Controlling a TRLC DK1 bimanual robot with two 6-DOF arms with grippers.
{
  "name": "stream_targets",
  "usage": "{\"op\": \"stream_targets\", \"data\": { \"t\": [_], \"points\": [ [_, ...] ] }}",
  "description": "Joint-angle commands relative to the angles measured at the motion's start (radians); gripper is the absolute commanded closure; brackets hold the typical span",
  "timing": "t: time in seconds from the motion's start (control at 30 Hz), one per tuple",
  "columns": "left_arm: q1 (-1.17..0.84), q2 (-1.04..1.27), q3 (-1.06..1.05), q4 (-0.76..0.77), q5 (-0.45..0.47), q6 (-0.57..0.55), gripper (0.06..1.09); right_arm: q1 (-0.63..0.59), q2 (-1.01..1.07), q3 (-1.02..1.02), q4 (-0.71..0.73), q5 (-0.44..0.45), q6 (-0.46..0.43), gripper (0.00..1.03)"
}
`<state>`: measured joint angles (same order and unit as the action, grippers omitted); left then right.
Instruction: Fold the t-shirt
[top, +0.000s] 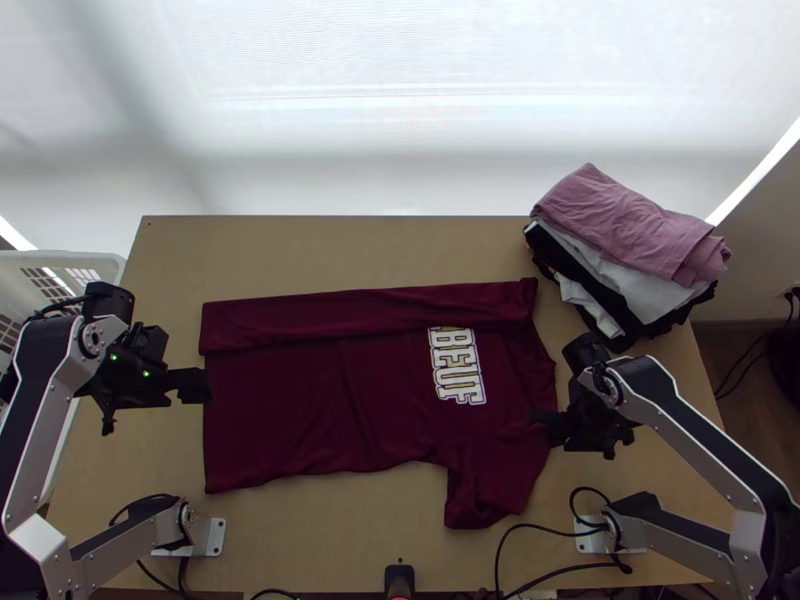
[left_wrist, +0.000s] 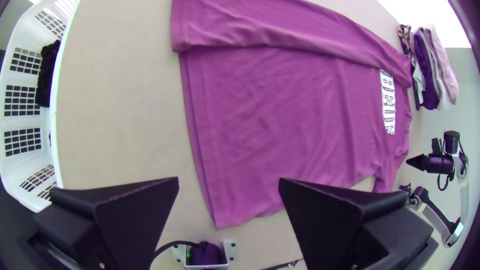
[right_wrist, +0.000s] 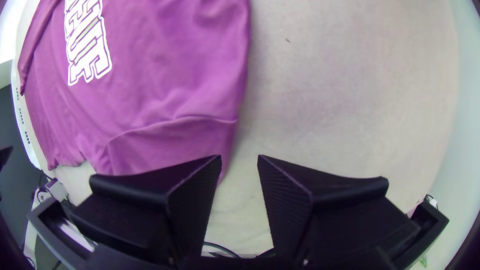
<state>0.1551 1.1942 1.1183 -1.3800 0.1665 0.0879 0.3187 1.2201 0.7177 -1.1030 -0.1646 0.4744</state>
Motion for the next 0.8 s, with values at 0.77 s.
{"op": "stream_targets", "data": {
  "t": [0.77],
  "points": [
    [-0.078, -0.056, -0.190, -0.128, -0.147, 0.233, 0.11, 0.060, 0.094, -0.070, 0.111, -0.050, -0.014, 0.92]
  ]
}}
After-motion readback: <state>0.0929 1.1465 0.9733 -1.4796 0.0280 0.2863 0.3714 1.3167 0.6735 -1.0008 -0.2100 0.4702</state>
